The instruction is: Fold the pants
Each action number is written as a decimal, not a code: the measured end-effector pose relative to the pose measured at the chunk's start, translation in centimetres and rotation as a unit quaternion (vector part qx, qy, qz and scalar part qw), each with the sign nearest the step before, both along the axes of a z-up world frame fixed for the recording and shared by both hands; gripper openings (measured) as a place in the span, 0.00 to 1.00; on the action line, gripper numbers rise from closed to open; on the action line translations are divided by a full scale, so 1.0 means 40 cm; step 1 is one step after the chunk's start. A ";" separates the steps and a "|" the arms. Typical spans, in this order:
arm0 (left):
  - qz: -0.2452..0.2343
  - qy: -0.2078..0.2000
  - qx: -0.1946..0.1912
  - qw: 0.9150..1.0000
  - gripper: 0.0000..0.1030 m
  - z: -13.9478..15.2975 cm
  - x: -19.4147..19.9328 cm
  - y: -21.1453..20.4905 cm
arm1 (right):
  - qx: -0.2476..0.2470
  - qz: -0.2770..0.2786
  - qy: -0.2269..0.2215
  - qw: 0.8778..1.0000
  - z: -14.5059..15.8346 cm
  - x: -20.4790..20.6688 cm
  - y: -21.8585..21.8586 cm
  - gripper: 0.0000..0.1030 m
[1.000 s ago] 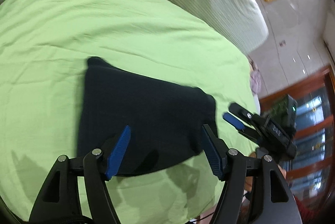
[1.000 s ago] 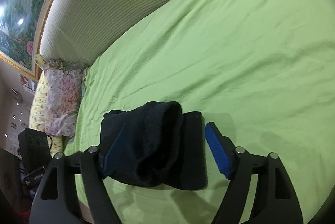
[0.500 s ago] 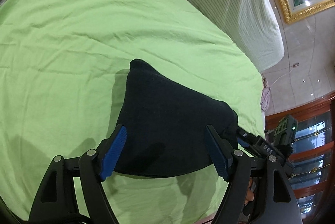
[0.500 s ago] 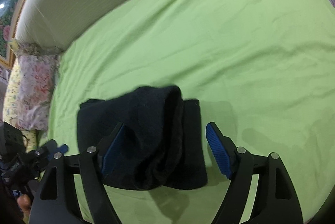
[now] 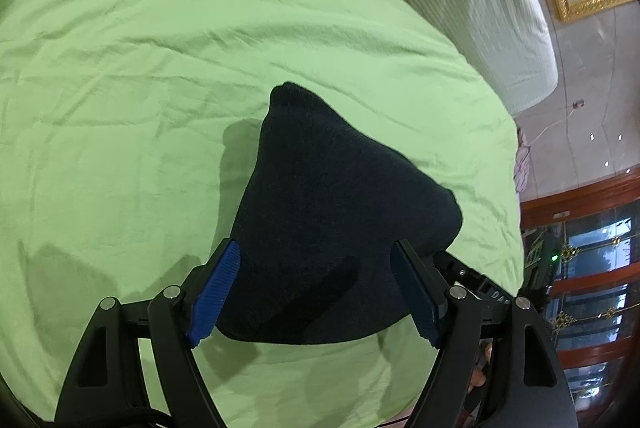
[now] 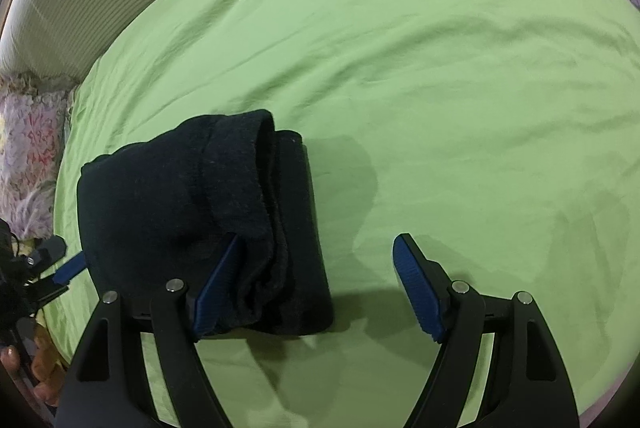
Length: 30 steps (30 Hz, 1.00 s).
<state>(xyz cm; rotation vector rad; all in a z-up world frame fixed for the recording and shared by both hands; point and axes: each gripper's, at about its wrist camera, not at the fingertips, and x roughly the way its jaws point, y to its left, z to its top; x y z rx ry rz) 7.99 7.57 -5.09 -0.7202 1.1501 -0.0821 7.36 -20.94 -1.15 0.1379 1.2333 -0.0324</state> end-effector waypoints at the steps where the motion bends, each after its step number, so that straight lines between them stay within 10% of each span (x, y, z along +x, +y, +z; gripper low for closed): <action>1: -0.002 0.002 0.000 1.000 0.76 -0.005 0.003 -0.002 | 0.006 -0.001 -0.001 1.000 -0.001 0.000 -0.002 0.75; 20: -0.002 0.037 0.017 0.999 0.79 -0.122 0.069 0.024 | 0.152 0.010 0.008 0.988 -0.062 -0.002 -0.028 0.63; 30: -0.007 0.023 0.005 1.000 0.53 -0.104 0.057 0.030 | 0.179 0.029 0.004 0.983 -0.045 -0.012 -0.028 0.50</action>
